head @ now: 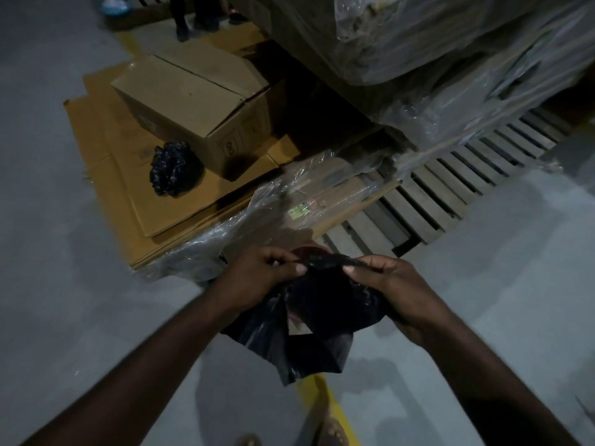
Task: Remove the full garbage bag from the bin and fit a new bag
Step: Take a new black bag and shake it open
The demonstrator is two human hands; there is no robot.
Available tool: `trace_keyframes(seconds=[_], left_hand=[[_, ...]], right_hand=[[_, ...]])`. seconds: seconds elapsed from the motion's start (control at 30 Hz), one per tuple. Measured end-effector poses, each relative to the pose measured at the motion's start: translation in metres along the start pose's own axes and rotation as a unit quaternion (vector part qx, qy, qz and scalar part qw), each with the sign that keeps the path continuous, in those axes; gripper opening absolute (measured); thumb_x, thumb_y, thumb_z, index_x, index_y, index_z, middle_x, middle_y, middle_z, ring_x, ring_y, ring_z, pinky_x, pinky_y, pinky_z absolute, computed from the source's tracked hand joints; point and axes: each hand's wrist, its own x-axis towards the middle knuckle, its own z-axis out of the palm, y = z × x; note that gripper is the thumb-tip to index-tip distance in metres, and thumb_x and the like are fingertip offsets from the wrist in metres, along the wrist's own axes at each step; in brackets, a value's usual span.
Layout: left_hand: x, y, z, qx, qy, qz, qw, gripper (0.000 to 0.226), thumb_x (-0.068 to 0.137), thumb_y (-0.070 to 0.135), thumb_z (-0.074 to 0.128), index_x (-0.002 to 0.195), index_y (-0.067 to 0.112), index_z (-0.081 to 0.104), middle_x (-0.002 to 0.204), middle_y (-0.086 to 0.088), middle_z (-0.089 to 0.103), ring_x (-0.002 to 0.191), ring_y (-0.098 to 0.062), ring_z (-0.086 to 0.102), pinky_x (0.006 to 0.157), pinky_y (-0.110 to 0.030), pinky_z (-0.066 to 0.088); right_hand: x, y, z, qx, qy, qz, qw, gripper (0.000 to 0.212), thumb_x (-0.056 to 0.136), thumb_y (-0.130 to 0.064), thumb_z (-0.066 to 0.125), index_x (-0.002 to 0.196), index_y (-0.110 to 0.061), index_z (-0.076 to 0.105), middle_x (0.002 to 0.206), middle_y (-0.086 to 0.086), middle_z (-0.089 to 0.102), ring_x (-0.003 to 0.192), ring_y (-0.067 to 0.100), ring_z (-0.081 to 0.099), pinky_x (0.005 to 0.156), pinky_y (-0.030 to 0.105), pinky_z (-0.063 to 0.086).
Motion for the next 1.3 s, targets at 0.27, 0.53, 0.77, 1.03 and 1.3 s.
trace_keyframes(seconds=[0.27,0.53,0.77,1.03,1.3], left_hand=[[0.016,0.003,-0.037,0.112,0.041,0.046,0.992,0.005,0.089,0.031,0.081,0.088,0.026,0.083,0.089,0.008,0.081,0.081,-0.005,0.073,0.077,-0.033,0.056],[0.012,0.030,-0.047,0.012,0.001,0.031,0.999,0.020,0.092,0.041,0.074,0.091,0.022,0.081,0.095,-0.001,0.082,0.086,-0.017,0.078,0.082,-0.039,0.060],[-0.010,0.051,-0.012,0.079,0.108,0.151,0.979,0.045,0.088,0.055,0.074,0.075,0.013,0.072,0.074,-0.003,0.073,0.064,-0.006,0.069,0.058,-0.012,0.049],[-0.010,0.051,-0.002,-0.028,-0.002,-0.021,0.999,0.016,0.090,0.037,0.079,0.091,0.022,0.081,0.091,-0.002,0.082,0.082,-0.015,0.078,0.072,-0.031,0.059],[-0.008,0.039,-0.020,-0.027,0.060,0.014,0.998,0.009,0.086,0.027,0.084,0.088,0.019,0.080,0.089,0.002,0.081,0.080,-0.008,0.076,0.072,-0.025,0.055]], right_hand=[[0.008,-0.020,-0.035,-0.082,0.029,-0.026,0.996,0.006,0.086,-0.014,0.081,0.089,-0.009,0.083,0.085,0.014,0.081,0.074,0.021,0.074,0.063,0.024,0.059],[0.010,-0.031,-0.041,-0.077,0.007,-0.094,0.993,0.025,0.095,-0.010,0.071,0.070,-0.015,0.074,0.061,0.001,0.070,0.052,0.008,0.063,0.053,0.020,0.053],[0.004,-0.030,-0.021,0.008,0.004,-0.098,0.995,0.019,0.071,-0.010,0.086,0.088,-0.016,0.081,0.090,0.015,0.079,0.077,0.022,0.075,0.066,0.030,0.061],[-0.009,-0.023,-0.002,0.033,-0.005,-0.139,0.990,0.036,0.058,-0.025,0.092,0.090,-0.019,0.078,0.095,0.012,0.080,0.085,0.022,0.077,0.070,0.027,0.061],[-0.017,-0.018,-0.006,0.025,0.011,-0.139,0.990,0.026,0.068,-0.036,0.087,0.086,-0.020,0.078,0.082,0.006,0.076,0.073,0.016,0.072,0.062,0.022,0.055]])
